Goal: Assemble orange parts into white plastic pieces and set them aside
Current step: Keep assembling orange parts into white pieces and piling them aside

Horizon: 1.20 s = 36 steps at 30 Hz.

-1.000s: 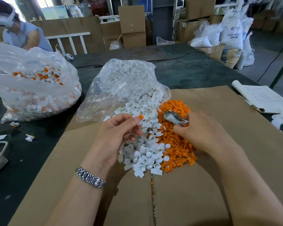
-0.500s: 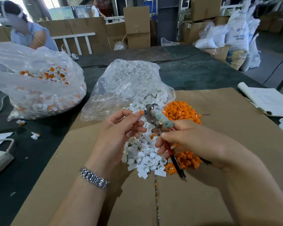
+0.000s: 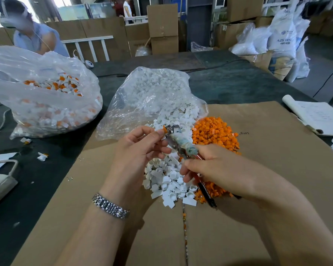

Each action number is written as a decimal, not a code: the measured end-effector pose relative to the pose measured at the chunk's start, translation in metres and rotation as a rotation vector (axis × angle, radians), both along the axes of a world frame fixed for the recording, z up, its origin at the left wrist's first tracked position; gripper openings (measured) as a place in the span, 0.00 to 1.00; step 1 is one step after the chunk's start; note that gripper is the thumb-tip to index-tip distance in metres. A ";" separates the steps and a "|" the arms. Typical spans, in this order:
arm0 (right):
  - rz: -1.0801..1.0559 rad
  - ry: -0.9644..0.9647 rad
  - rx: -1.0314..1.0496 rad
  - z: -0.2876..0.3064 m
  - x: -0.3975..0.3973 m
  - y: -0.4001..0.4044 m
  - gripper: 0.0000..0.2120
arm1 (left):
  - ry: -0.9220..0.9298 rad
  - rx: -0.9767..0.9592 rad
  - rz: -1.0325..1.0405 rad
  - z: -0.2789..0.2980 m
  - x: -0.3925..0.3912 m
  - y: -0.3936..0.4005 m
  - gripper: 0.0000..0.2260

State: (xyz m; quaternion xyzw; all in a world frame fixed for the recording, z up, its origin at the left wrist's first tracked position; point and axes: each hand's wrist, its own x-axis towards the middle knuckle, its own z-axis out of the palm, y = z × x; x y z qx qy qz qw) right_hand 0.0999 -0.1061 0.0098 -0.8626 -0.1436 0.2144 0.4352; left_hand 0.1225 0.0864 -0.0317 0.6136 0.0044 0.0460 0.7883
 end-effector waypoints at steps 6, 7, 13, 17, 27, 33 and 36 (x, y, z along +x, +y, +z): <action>-0.007 -0.017 0.034 -0.007 0.003 0.002 0.13 | 0.003 0.034 -0.019 0.001 0.000 0.001 0.03; -0.010 -0.040 0.028 -0.008 0.003 0.003 0.15 | 0.003 0.044 -0.024 0.000 -0.001 0.001 0.03; -0.029 -0.219 -0.089 -0.013 0.003 0.009 0.19 | 0.033 0.060 -0.040 -0.001 0.000 0.004 0.06; -0.087 -0.257 -0.125 -0.016 0.004 0.014 0.21 | 0.037 0.054 -0.048 -0.002 0.001 0.005 0.06; -0.093 0.002 0.124 -0.012 0.015 -0.006 0.24 | 0.003 0.183 0.125 -0.002 0.004 0.015 0.08; -0.370 -0.379 -0.200 -0.021 0.034 -0.023 0.19 | -0.005 1.146 0.775 -0.010 0.011 0.055 0.06; -0.455 -0.413 -0.372 -0.033 0.042 -0.024 0.21 | 0.009 1.264 0.739 -0.014 0.013 0.061 0.07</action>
